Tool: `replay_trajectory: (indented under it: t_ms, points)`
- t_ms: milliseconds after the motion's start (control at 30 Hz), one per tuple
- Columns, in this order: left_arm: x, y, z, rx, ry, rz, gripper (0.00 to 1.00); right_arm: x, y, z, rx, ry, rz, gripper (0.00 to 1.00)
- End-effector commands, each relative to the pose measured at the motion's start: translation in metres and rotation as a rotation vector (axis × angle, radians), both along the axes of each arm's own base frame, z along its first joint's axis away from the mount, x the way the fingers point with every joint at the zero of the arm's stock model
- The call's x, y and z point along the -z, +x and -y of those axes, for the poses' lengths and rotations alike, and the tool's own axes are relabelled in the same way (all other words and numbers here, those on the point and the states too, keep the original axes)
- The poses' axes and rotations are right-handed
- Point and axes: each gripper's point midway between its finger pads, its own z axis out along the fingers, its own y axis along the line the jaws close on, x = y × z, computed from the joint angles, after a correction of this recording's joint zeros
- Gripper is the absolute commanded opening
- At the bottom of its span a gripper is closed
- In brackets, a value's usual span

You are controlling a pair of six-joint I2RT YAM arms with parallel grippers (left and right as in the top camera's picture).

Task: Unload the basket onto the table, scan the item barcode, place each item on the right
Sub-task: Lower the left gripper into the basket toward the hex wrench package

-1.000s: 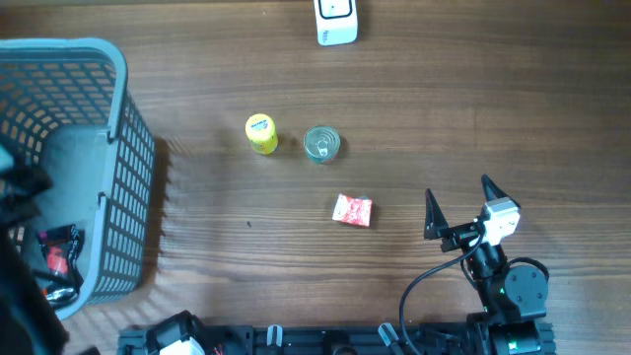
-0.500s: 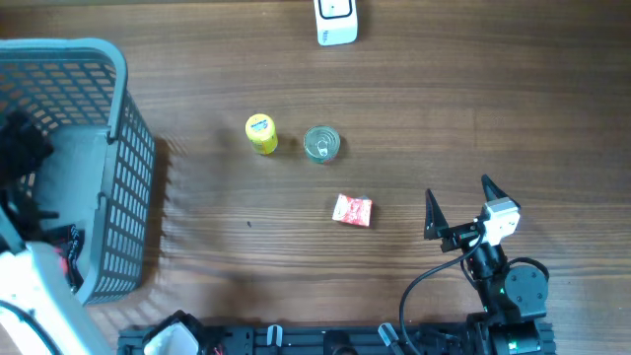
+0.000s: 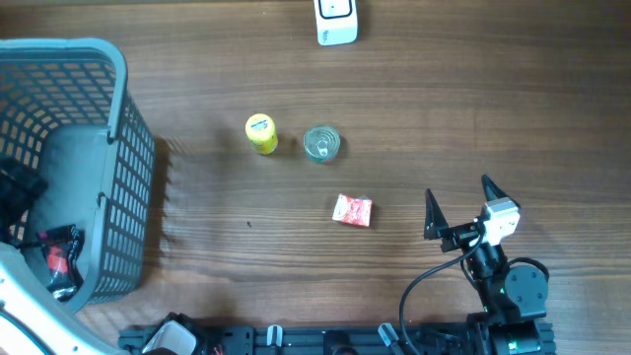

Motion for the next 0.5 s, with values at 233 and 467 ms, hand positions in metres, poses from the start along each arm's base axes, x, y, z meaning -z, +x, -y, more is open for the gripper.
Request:
replay_trajectory:
  t_ms: [233,467]
  points:
    - [0.039,-0.005,-0.018,0.194,0.036,-0.250,1.00,-0.001,0.000,0.001,0.009,-0.005,0.007,1.00]
    - [0.089,-0.009,-0.033,0.199,-0.059,-0.406,1.00,-0.001,0.000,0.001,0.010,-0.006,0.007,1.00]
